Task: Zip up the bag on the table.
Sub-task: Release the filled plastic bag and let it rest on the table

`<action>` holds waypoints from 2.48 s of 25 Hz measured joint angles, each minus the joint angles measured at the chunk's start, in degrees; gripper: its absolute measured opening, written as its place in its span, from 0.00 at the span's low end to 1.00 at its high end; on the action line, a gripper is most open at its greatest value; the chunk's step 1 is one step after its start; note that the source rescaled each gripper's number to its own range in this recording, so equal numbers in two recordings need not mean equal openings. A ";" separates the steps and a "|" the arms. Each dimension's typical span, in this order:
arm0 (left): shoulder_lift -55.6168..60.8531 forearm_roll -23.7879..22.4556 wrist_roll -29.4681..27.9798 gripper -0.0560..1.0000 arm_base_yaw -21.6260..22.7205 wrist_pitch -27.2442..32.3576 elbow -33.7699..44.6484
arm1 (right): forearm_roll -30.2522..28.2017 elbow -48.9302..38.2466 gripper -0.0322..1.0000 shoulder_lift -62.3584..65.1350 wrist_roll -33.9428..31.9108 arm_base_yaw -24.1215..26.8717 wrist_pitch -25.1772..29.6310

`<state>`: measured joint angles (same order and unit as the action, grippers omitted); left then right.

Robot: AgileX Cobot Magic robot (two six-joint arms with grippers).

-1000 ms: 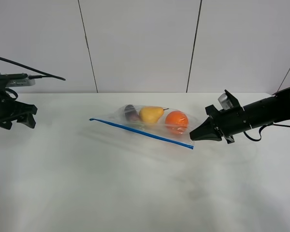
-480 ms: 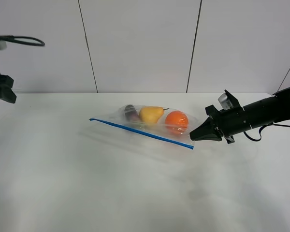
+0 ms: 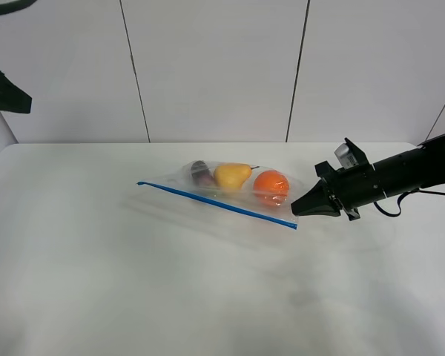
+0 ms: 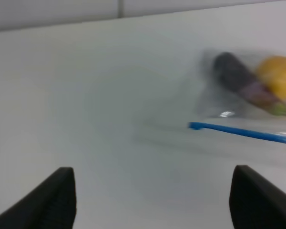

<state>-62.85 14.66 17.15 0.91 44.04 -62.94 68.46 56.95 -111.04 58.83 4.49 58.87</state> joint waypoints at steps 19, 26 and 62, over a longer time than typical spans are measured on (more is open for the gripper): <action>32.90 -1.50 -0.66 1.00 -2.74 12.73 14.38 | -0.05 0.00 0.03 0.00 0.00 0.00 0.00; 42.26 -1.75 -3.93 1.00 -2.74 18.91 17.16 | -0.50 0.00 0.03 0.00 0.00 0.00 0.00; 51.60 -4.35 -6.78 1.00 -3.10 23.66 30.28 | -1.73 0.00 0.03 0.00 0.00 0.00 -0.72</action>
<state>-11.25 10.31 10.37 -2.19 67.70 -32.67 66.73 56.95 -111.04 58.83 4.49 58.14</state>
